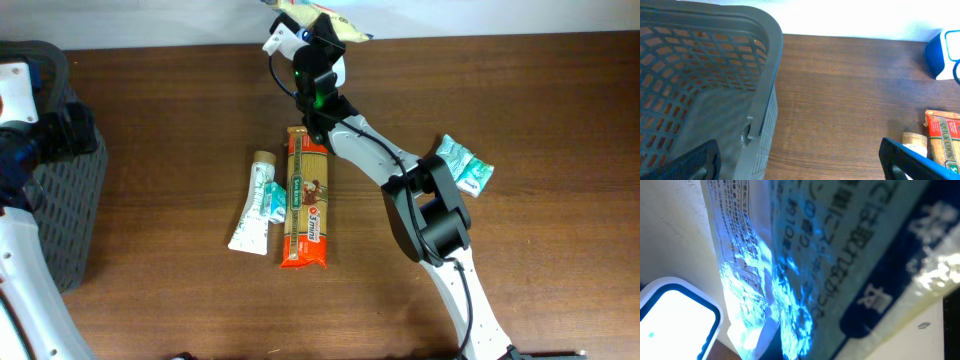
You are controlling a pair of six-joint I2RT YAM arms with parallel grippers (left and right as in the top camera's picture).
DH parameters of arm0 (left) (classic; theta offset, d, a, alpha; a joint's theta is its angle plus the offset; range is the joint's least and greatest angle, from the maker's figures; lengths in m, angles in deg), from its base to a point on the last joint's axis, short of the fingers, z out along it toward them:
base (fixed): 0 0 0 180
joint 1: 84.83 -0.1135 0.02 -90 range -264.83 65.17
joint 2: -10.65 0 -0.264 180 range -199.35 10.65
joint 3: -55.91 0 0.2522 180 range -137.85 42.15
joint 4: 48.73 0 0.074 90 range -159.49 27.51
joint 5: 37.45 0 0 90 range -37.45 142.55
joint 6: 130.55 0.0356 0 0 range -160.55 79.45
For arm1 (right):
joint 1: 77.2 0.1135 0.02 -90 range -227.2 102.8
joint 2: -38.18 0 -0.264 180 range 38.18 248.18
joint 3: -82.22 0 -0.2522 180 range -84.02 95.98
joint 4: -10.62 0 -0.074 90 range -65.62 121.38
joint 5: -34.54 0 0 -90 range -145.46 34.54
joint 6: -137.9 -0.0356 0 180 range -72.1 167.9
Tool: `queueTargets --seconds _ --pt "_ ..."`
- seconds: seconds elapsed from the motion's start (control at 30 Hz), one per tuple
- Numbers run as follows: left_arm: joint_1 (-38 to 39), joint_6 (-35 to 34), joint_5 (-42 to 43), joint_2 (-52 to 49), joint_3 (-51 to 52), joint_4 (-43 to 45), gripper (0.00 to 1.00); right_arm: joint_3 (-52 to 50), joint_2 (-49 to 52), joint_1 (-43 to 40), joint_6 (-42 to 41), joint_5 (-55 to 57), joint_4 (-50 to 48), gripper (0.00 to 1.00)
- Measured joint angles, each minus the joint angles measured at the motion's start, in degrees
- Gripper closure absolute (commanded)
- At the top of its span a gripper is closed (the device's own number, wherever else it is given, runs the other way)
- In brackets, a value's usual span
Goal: Scan the item barcode
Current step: 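Lift the bagged package up to the white scanner, then place the bagged package on the right beside the packs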
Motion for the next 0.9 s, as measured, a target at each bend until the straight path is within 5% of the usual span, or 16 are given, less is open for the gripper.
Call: queueTargets --seconds 0.4,0.6,0.9 --pt "0.0 0.0 0.0 0.0 0.0 0.0 0.01 0.1 0.0 0.5 -1.5 -0.2 5.5 0.96" --pt "0.0 0.0 0.0 0.0 0.0 0.0 0.01 0.1 -9.2 1.0 -15.7 -0.6 26.6 0.96" --pt "0.0 0.0 0.0 0.0 0.0 0.0 0.01 1.0 -37.0 -0.9 -50.1 -16.0 78.5 0.96"
